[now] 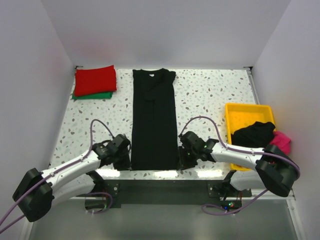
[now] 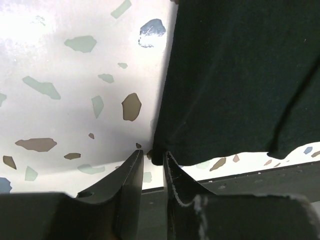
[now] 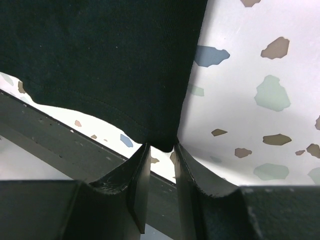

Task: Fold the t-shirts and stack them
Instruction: Fold the tshirt

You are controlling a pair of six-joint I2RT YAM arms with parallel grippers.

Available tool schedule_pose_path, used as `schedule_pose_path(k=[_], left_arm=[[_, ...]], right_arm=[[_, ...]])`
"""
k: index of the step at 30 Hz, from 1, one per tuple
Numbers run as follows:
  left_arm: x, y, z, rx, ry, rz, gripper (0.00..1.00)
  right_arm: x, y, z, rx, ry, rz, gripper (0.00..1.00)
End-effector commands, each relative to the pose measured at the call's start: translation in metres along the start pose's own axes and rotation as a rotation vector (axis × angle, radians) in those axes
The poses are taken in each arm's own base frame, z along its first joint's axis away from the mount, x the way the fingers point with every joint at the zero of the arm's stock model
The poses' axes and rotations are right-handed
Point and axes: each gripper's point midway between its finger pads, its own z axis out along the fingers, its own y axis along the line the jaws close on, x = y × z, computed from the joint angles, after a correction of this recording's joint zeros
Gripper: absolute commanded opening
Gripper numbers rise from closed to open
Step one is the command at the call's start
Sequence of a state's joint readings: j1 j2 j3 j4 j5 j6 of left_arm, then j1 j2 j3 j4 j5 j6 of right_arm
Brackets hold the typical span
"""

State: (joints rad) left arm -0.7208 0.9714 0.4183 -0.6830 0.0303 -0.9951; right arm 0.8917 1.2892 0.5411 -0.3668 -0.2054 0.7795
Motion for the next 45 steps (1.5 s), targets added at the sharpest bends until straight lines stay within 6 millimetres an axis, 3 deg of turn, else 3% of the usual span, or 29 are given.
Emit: schedule_pose_path(k=[1,7,12,21,34,37,44,45], left_arm=[[0.001,0.004,0.007,-0.001,-0.017,-0.016,0.26],[0.003,0.005,0.008,0.007,-0.016,-0.017,0.18],[-0.001,-0.001,0.008,0.031,-0.025,-0.01,0.0],[-0.016,-0.018,-0.008,0.065,-0.071,0.02,0.0],[-0.076,-0.048,-0.042,0.053,-0.211,0.077,0.0],[-0.101,-0.057,-0.048,0.089,-0.252,0.053,0.0],[-0.187,-0.095,-0.056,0.167,-0.413,-0.023,0.0],[-0.195,-0.095,-0.048,0.15,-0.407,-0.041,0.0]], right_arm=[[0.019,-0.021,0.007,0.067,0.06,0.026,0.3],[0.019,-0.021,0.005,0.069,0.054,0.038,0.26],[0.016,-0.019,0.003,0.072,0.042,0.049,0.2],[-0.004,-0.009,-0.01,0.076,-0.024,0.031,0.02],[-0.055,0.013,-0.038,0.058,-0.145,0.006,0.0],[-0.08,0.018,-0.044,0.056,-0.2,0.009,0.0],[-0.181,0.025,-0.051,0.082,-0.378,0.066,0.0],[-0.192,0.025,-0.051,0.083,-0.392,0.08,0.0]])
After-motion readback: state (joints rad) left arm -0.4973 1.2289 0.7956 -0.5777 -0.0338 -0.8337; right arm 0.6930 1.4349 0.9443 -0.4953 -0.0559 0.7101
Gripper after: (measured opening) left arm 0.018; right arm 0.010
